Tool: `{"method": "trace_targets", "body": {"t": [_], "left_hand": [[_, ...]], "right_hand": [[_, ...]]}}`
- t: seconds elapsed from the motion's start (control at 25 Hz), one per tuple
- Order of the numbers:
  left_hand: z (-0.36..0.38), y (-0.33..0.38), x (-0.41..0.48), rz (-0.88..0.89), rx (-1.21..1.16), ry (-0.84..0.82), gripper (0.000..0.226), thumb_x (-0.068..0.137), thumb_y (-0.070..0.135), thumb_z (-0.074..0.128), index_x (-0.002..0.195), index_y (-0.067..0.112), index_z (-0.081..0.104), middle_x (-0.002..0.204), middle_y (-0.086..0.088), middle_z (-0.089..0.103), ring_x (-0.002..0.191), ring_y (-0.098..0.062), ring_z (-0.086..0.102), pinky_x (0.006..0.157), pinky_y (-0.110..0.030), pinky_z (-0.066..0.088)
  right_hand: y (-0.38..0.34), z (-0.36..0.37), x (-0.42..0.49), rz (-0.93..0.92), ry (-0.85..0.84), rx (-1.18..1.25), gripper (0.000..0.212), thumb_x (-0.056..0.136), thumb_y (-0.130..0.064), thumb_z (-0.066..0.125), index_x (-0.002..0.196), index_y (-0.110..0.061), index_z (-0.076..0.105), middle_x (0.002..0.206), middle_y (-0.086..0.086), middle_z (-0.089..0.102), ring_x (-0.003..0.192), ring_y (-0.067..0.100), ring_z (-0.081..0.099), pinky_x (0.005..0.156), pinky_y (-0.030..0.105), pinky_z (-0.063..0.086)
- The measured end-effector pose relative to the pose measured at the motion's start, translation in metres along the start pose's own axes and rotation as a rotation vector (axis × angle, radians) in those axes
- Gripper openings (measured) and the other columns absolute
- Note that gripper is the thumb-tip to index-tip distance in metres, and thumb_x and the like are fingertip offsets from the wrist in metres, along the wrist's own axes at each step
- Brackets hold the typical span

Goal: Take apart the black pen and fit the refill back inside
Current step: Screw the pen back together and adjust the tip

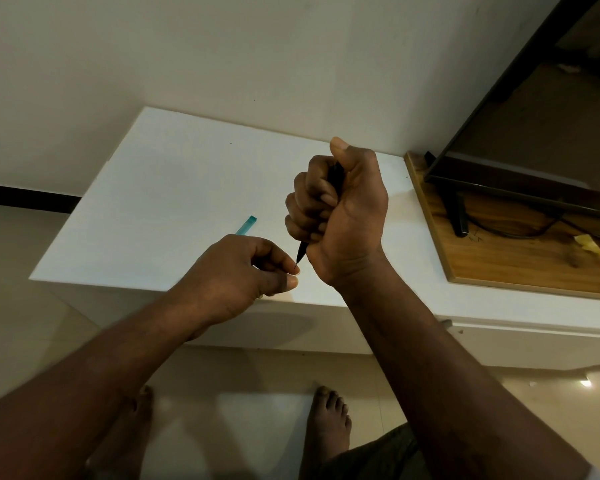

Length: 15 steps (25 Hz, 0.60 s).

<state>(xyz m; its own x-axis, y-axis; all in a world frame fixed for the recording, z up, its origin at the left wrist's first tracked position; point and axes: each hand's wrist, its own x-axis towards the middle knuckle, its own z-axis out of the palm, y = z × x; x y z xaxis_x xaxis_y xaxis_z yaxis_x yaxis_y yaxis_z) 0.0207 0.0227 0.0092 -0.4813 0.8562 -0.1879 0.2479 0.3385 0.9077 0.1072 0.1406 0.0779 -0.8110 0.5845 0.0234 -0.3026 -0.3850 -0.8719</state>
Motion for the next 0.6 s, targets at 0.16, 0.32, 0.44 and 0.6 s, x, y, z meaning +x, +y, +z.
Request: {"method": "trace_targets", "body": {"t": [0.16,0.32,0.44,0.6], "left_hand": [[0.0005,-0.0003,0.0001,0.002,-0.003,-0.005,0.008,0.081,0.033,0.084,0.087,0.034,0.08,0.076,0.014,0.076,0.071,0.001,0.07,0.068,-0.022,0.047],[0.0006,-0.0011,-0.0002,0.003,0.001,-0.003,0.007,0.081,0.033,0.084,0.087,0.034,0.08,0.076,0.014,0.076,0.07,0.001,0.07,0.067,-0.022,0.047],[0.0002,-0.001,-0.0001,0.006,-0.001,-0.007,0.007,0.081,0.033,0.084,0.087,0.034,0.08,0.076,0.014,0.076,0.07,0.001,0.07,0.067,-0.021,0.047],[0.0004,-0.0013,-0.0002,0.006,0.003,-0.007,0.007,0.081,0.034,0.084,0.087,0.034,0.08,0.077,0.015,0.077,0.072,0.001,0.07,0.067,-0.021,0.047]], "right_hand": [[-0.0003,0.0004,-0.0008,-0.004,-0.007,0.022,0.05,0.095,-0.04,0.039,0.052,-0.016,0.027,0.045,-0.004,0.02,0.042,0.012,0.01,0.044,0.02,0.012],[-0.0011,0.0001,-0.0012,-0.007,-0.003,0.016,0.049,0.093,-0.04,0.039,0.052,-0.016,0.029,0.045,-0.004,0.021,0.041,0.011,0.011,0.044,0.019,0.014],[-0.0005,-0.0002,-0.0012,-0.007,-0.001,0.014,0.05,0.096,-0.039,0.038,0.054,-0.015,0.027,0.045,-0.004,0.021,0.042,0.012,0.01,0.045,0.02,0.012],[-0.0006,0.0003,-0.0013,-0.015,-0.004,0.008,0.05,0.099,-0.037,0.036,0.055,-0.015,0.027,0.046,-0.004,0.021,0.043,0.012,0.01,0.045,0.021,0.012]]}}
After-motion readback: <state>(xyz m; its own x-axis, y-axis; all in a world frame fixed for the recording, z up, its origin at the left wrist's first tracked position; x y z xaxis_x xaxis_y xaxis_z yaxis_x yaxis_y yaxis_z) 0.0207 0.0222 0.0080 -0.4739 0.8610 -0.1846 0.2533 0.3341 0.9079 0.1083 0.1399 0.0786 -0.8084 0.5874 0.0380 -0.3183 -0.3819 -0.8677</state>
